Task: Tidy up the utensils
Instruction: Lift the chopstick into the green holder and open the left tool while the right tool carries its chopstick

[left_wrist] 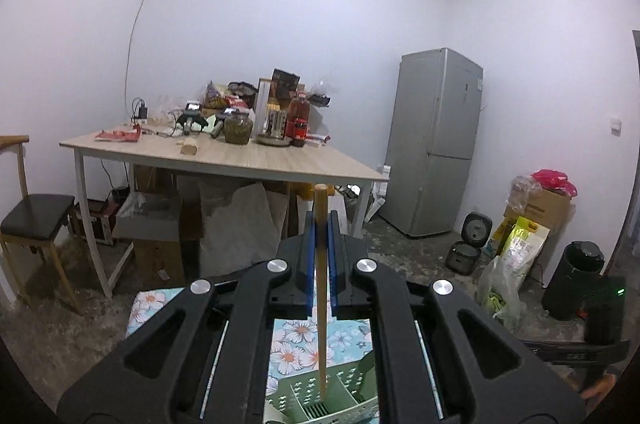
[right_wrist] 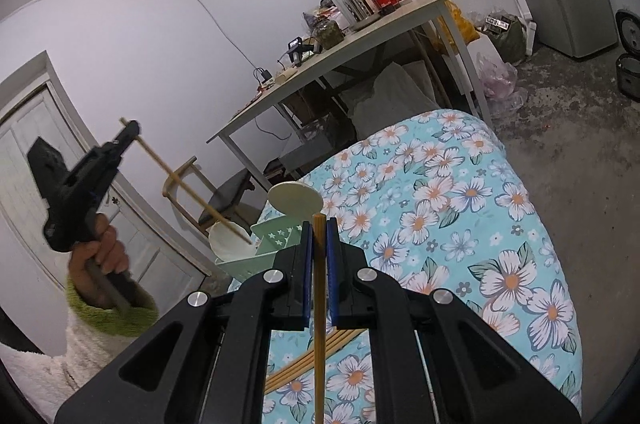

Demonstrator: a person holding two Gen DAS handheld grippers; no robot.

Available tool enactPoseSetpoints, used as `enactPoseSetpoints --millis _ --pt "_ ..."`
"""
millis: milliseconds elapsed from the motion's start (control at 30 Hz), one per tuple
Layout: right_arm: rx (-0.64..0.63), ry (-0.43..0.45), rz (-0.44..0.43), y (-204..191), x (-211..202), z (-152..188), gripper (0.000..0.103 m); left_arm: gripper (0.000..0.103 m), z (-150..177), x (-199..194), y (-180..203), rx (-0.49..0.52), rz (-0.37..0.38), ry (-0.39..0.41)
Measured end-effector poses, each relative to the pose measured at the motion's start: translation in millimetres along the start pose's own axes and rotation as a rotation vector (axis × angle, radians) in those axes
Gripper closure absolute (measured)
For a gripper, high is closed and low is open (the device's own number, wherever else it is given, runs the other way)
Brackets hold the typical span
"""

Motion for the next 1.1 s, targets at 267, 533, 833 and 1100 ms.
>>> enactPoseSetpoints --millis 267,533,833,1100 --pt "-0.007 -0.019 0.001 -4.0 5.0 3.3 0.096 0.098 54.6 48.5 -19.4 -0.018 -0.020 -0.094" --pt "-0.002 -0.037 0.003 -3.1 9.7 6.3 0.096 0.098 109.2 78.3 -40.0 -0.047 -0.042 -0.219" --pt "-0.007 -0.035 0.010 -5.1 7.1 6.2 0.096 0.096 129.6 69.5 -44.1 -0.044 -0.055 -0.273" --pt "-0.031 -0.009 0.021 -16.5 -8.1 4.7 0.096 0.078 124.4 46.5 -46.3 -0.056 -0.060 -0.247"
Point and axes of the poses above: each gripper's, at about its wrist camera, not at the fingertips, and x roughly the way its jaws point, y to its right, z to its underside, the point moved 8 cm from there along x, roughly the way its jaws point, and after that the axes turned 2 degrees about -x, right-handed, at the moved point
